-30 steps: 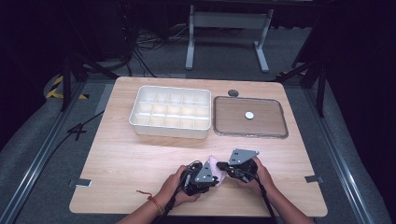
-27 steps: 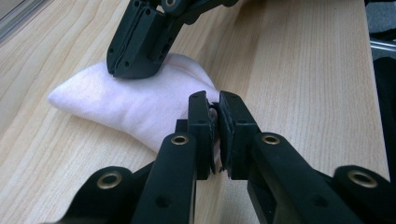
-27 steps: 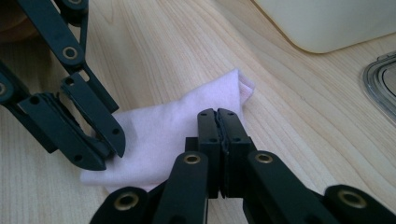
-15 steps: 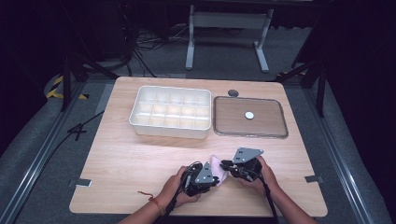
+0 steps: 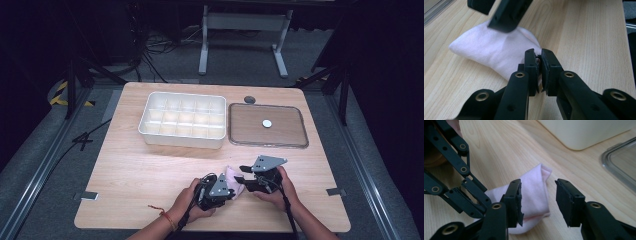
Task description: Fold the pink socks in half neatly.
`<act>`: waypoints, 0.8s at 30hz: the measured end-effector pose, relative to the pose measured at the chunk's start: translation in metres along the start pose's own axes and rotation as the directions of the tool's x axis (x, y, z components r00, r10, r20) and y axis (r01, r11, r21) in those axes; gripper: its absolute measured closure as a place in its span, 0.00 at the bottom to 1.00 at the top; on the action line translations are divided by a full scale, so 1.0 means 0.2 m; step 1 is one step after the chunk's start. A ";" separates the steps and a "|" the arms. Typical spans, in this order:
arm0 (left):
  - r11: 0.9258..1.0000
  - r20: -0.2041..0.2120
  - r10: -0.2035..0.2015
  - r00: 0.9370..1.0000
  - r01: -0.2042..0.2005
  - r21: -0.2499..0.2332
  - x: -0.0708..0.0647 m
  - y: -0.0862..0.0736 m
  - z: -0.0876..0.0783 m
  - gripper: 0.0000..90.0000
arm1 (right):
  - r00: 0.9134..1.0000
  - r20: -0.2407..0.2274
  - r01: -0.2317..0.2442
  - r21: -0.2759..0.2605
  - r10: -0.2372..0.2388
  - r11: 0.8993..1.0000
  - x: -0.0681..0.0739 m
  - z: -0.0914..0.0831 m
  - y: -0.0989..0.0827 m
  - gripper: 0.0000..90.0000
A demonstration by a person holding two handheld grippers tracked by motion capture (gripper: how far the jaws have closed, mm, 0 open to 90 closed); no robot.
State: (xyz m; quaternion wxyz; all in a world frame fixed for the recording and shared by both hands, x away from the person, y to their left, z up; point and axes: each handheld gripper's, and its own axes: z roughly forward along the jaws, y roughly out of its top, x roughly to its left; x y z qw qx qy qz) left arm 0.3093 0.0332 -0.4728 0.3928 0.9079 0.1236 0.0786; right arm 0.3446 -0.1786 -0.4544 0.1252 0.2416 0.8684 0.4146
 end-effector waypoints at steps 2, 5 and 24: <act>1.000 0.000 0.004 1.000 -0.004 0.002 0.00 0.00 0.00 0.92 | 1.000 -0.015 -0.015 0.020 0.016 1.000 0.01 0.03 0.00 0.57; 1.000 -0.002 0.001 1.000 -0.001 0.003 0.00 0.00 0.00 0.92 | 0.998 -0.038 -0.039 0.048 0.041 0.998 0.00 0.08 -0.02 0.55; 0.993 -0.151 -0.086 0.985 0.097 0.069 0.14 -0.19 -0.37 0.53 | 0.961 -0.187 -0.190 0.092 0.205 0.977 -0.08 0.13 -0.05 0.66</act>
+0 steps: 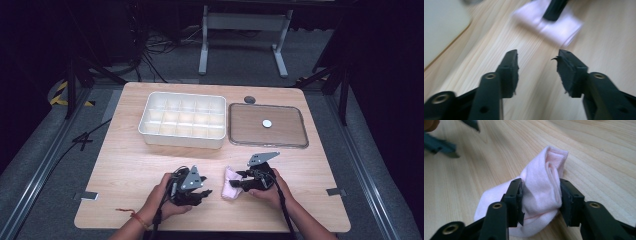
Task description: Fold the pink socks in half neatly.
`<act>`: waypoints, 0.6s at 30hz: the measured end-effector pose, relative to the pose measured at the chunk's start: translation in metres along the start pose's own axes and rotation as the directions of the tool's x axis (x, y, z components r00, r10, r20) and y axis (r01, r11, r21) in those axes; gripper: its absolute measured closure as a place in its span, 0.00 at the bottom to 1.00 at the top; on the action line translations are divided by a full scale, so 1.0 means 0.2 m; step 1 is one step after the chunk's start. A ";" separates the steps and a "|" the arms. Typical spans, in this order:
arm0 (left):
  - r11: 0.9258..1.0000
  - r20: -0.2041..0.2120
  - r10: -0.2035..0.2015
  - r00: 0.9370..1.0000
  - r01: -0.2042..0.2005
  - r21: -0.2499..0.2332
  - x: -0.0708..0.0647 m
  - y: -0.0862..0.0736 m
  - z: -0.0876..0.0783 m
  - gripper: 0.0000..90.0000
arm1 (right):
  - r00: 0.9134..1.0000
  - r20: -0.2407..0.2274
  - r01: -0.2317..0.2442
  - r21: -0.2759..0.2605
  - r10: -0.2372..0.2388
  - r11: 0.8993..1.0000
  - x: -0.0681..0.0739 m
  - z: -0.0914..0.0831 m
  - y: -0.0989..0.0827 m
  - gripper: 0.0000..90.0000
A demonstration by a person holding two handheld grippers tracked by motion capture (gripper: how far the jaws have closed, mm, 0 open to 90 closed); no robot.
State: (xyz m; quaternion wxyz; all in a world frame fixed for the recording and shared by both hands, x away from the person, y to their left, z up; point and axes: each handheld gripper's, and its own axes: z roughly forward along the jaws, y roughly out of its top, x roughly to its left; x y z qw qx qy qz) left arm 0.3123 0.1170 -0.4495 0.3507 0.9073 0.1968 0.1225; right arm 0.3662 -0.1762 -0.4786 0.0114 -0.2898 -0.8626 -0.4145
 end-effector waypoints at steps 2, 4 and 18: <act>1.000 -0.005 -0.018 1.000 0.018 0.021 0.03 -0.04 -0.01 0.46 | 1.000 -0.005 0.000 0.001 0.000 1.000 0.00 0.00 0.00 0.68; 0.998 -0.025 -0.046 0.999 0.048 0.049 0.06 -0.10 -0.03 0.38 | 1.000 -0.022 -0.008 0.001 0.008 1.000 -0.01 0.00 0.00 0.71; 0.983 -0.046 -0.177 0.983 0.179 0.042 0.16 -0.25 -0.02 0.24 | 0.990 0.062 0.127 0.009 -0.128 0.992 0.08 -0.02 0.01 0.79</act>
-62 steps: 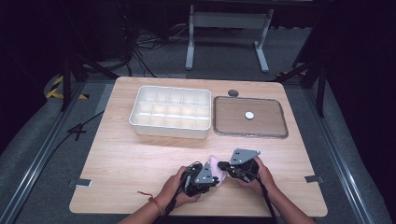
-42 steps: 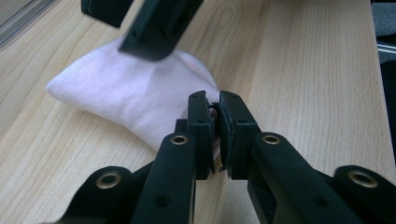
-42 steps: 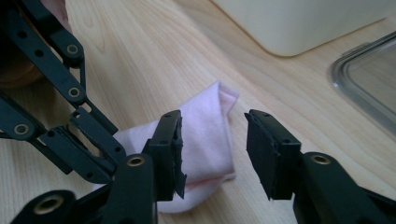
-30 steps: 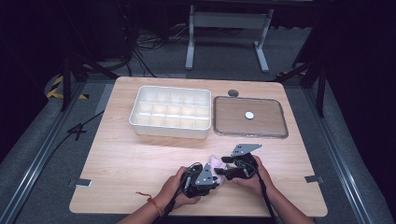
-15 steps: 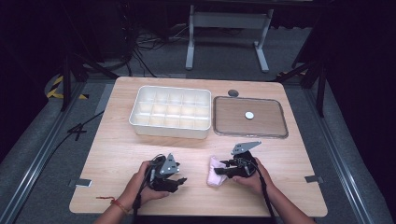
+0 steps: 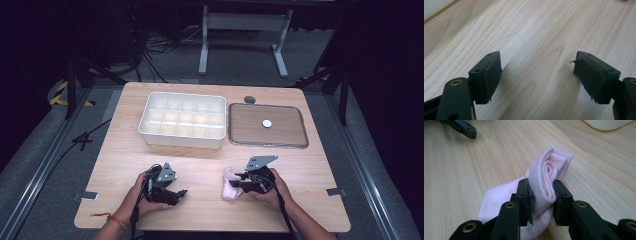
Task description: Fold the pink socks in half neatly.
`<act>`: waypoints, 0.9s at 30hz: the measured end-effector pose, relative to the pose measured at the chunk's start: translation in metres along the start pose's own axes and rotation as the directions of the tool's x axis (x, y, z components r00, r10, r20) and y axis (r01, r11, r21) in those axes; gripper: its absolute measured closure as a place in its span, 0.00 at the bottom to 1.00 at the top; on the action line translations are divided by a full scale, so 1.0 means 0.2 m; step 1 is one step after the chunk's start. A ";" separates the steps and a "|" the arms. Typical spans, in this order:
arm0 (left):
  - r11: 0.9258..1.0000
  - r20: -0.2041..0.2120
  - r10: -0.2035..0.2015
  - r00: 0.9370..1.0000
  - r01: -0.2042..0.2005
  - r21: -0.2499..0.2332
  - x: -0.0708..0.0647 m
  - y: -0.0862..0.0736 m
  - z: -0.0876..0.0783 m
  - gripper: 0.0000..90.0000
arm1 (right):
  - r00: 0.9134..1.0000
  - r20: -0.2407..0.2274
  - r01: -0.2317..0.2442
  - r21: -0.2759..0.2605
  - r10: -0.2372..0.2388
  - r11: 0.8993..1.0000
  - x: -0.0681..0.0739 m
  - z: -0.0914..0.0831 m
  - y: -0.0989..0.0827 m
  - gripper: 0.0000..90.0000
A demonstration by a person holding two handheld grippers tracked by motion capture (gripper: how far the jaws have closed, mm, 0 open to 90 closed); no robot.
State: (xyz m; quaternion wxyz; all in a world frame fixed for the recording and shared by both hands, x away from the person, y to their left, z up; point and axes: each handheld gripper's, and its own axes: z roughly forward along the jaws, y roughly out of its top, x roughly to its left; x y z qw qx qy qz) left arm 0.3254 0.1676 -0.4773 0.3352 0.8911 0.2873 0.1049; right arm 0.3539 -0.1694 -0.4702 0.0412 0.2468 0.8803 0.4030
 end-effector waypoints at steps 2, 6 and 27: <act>1.000 0.003 -0.006 1.000 0.006 -0.010 0.00 -0.01 0.01 0.22 | 1.000 0.004 0.011 -0.002 -0.011 1.000 0.01 0.00 0.00 0.79; 1.000 0.009 -0.009 1.000 0.009 -0.022 0.01 -0.01 0.02 0.17 | 0.999 0.013 0.032 -0.006 -0.031 0.999 0.02 -0.02 0.01 0.79; 0.999 0.012 0.002 1.000 -0.002 -0.036 0.03 -0.01 0.03 0.13 | 0.997 0.027 0.073 -0.048 -0.072 0.996 0.03 -0.09 0.03 0.79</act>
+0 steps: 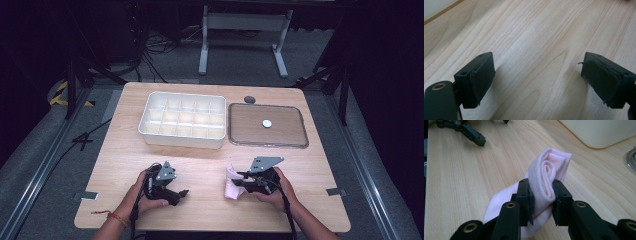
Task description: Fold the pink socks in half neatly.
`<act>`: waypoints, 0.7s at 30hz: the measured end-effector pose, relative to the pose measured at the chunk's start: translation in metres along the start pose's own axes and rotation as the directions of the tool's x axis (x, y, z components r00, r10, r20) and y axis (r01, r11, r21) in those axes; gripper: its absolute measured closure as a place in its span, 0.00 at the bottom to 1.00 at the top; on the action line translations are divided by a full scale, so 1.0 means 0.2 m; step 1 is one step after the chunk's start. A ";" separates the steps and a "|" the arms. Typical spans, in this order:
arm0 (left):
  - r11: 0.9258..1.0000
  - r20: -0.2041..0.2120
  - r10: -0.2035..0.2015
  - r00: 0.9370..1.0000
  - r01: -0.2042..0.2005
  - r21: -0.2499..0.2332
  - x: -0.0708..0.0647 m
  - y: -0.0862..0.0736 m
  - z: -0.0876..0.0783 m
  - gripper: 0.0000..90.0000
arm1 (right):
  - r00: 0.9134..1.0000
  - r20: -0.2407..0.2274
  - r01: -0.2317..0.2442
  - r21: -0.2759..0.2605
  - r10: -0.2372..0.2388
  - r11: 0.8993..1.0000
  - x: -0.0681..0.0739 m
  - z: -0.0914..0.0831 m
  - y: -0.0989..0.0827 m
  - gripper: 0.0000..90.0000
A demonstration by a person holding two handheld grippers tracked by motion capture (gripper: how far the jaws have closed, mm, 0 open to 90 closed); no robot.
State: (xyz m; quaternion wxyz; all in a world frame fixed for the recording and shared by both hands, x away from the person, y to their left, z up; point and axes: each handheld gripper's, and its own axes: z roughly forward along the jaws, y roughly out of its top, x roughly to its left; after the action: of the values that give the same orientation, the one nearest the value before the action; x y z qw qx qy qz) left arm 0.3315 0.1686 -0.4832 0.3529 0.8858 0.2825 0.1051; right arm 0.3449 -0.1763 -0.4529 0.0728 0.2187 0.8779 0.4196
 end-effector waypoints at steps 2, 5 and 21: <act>1.000 0.002 0.006 1.000 -0.006 0.001 0.00 0.00 0.00 0.13 | 1.000 0.005 0.009 -0.003 -0.009 1.000 0.00 -0.01 0.00 0.79; 1.000 0.005 0.009 1.000 -0.009 0.000 0.00 0.00 0.00 0.13 | 1.000 0.009 0.014 -0.006 -0.014 1.000 -0.01 -0.02 0.01 0.79; 1.000 0.018 0.020 1.000 -0.020 0.001 0.01 0.00 0.00 0.13 | 0.998 0.053 0.019 -0.031 -0.018 0.999 -0.03 -0.09 0.01 0.79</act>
State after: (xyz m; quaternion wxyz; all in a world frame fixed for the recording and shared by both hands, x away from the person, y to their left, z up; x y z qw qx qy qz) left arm 0.3339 0.1691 -0.4832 0.3539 0.8897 0.2704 0.1004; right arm 0.3448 -0.1898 -0.4401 0.1032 0.2204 0.8710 0.4267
